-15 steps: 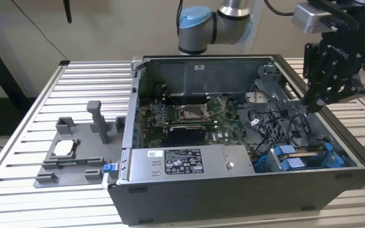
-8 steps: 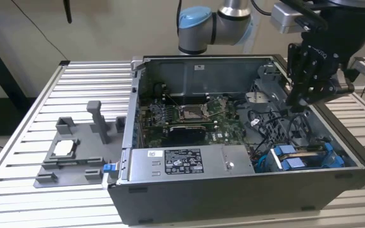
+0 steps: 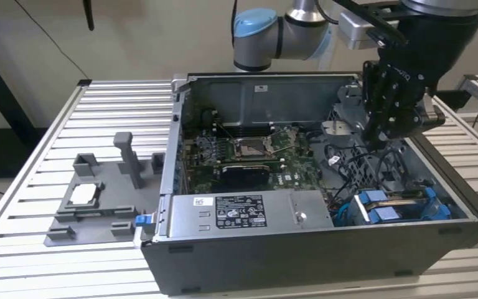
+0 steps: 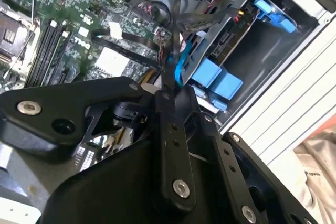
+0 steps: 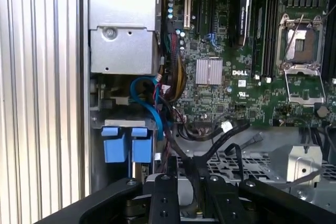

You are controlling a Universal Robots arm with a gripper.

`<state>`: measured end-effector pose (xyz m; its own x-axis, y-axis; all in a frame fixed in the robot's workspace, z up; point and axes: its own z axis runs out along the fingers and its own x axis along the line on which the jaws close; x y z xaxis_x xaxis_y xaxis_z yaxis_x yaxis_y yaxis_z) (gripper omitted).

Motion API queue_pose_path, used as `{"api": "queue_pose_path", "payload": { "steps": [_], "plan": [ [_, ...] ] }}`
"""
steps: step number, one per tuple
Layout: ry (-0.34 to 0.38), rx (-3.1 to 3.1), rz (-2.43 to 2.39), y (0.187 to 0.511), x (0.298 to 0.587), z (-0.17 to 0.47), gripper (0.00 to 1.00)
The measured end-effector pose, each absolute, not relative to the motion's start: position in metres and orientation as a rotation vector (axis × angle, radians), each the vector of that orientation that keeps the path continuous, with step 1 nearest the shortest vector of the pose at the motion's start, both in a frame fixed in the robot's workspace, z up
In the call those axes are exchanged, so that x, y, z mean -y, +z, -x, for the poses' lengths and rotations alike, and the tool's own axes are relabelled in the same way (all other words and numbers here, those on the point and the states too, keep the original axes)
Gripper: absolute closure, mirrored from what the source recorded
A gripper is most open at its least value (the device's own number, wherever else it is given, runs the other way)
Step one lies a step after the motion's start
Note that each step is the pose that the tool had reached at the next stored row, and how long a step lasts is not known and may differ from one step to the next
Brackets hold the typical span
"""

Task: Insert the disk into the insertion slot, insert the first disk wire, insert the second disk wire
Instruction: 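Insert the second disk wire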

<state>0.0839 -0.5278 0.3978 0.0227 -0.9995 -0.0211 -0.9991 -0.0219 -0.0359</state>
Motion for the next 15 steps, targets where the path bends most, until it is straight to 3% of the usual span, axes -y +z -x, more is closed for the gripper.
{"api": "queue_pose_path", "payload": {
  "steps": [15],
  "plan": [
    [-0.092, -2.101, 2.299, 0.386, 0.518, -0.076, 0.73]
  ]
}}
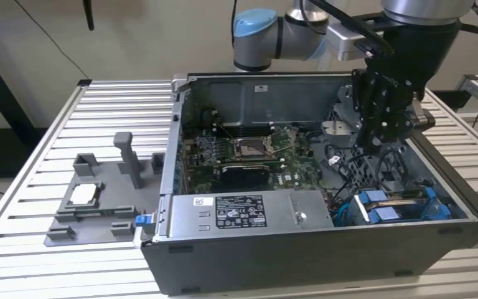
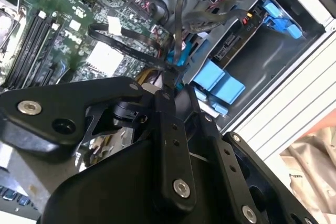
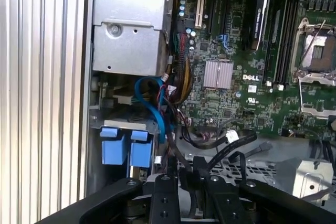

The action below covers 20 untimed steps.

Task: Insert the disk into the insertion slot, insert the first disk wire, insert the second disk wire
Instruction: 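Insert the second disk wire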

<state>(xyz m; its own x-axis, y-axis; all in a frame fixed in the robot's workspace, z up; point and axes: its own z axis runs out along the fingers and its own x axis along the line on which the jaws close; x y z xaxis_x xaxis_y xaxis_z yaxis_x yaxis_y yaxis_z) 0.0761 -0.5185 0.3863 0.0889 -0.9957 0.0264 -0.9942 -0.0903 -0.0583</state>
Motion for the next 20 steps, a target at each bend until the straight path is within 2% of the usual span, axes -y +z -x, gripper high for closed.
{"api": "queue_pose_path", "payload": {
  "steps": [6, 7, 8, 20],
  "plan": [
    [-0.098, -2.082, 2.313, 0.3855, 0.5181, -0.0755, 0.73],
    [-0.098, -2.082, 2.313, 0.3855, 0.5181, -0.0755, 0.75],
    [-0.098, -2.082, 2.313, 0.3855, 0.5181, -0.0755, 0.82],
    [-0.105, -2.085, 2.316, 0.3855, 0.5193, -0.0754, 0.85]
  ]
}}
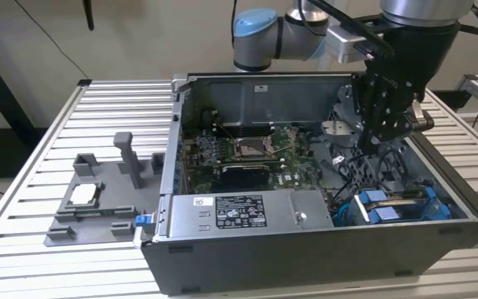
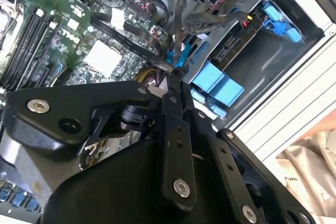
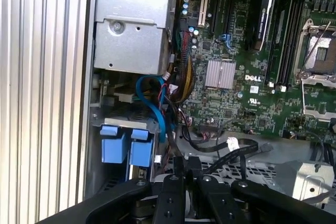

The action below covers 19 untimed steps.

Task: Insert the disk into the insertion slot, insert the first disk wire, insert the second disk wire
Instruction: 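Insert the second disk wire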

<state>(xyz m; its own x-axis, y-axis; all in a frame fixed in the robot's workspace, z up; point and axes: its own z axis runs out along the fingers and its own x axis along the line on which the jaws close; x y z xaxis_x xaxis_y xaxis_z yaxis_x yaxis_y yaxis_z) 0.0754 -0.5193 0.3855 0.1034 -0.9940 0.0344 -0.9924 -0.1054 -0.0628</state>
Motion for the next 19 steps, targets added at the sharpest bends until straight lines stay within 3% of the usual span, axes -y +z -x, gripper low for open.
{"api": "queue_pose_path", "payload": {
  "steps": [4, 5, 10, 12, 13, 19],
  "plan": [
    [-0.134, -2.09, 2.322, 0.3846, 0.5146, -0.0746, 0.83],
    [-0.142, -2.09, 2.322, 0.3841, 0.5135, -0.0745, 0.77],
    [-0.175, -2.093, 2.327, 0.3822, 0.5126, -0.0736, 0.77],
    [-0.18, -2.094, 2.329, 0.3818, 0.5128, -0.0734, 0.79],
    [-0.181, -2.094, 2.329, 0.3817, 0.513, -0.0732, 0.84],
    [-0.18, -2.094, 2.329, 0.3812, 0.5225, -0.0742, 0.84]
  ]
}}
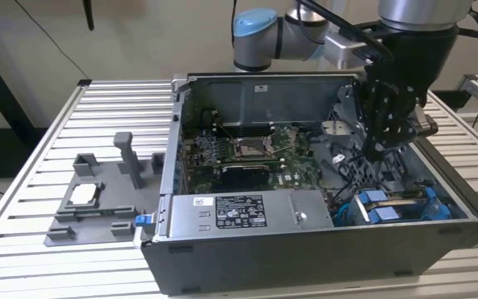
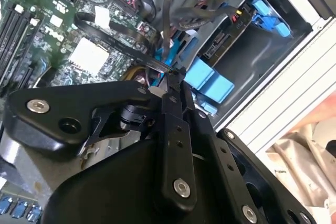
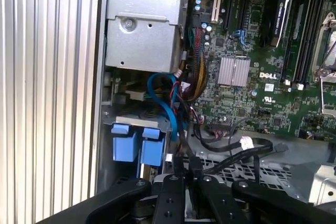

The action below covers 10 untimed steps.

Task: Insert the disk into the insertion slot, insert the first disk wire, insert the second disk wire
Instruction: 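Insert the second disk wire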

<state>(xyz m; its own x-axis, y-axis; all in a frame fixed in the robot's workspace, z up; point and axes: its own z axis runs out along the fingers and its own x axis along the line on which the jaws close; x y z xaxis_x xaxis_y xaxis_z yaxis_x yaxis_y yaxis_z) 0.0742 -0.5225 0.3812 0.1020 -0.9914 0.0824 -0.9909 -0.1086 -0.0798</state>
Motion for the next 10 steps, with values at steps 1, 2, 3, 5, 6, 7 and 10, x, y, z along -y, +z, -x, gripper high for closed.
{"api": "queue_pose_path", "payload": {
  "steps": [1, 2, 3, 5, 6, 7, 10],
  "plan": [
    [-0.18, -2.095, 2.329, 0.381, 0.525, -0.075, 0.84],
    [-0.179, -2.095, 2.33, 0.381, 0.527, -0.075, 0.84],
    [-0.177, -2.095, 2.33, 0.381, 0.53, -0.076, 0.84],
    [-0.175, -2.096, 2.332, 0.381, 0.535, -0.078, 0.84],
    [-0.173, -2.097, 2.332, 0.381, 0.538, -0.079, 0.84],
    [-0.172, -2.097, 2.333, 0.381, 0.541, -0.08, 0.84],
    [-0.168, -2.099, 2.335, 0.381, 0.549, -0.082, 0.84]
  ]
}}
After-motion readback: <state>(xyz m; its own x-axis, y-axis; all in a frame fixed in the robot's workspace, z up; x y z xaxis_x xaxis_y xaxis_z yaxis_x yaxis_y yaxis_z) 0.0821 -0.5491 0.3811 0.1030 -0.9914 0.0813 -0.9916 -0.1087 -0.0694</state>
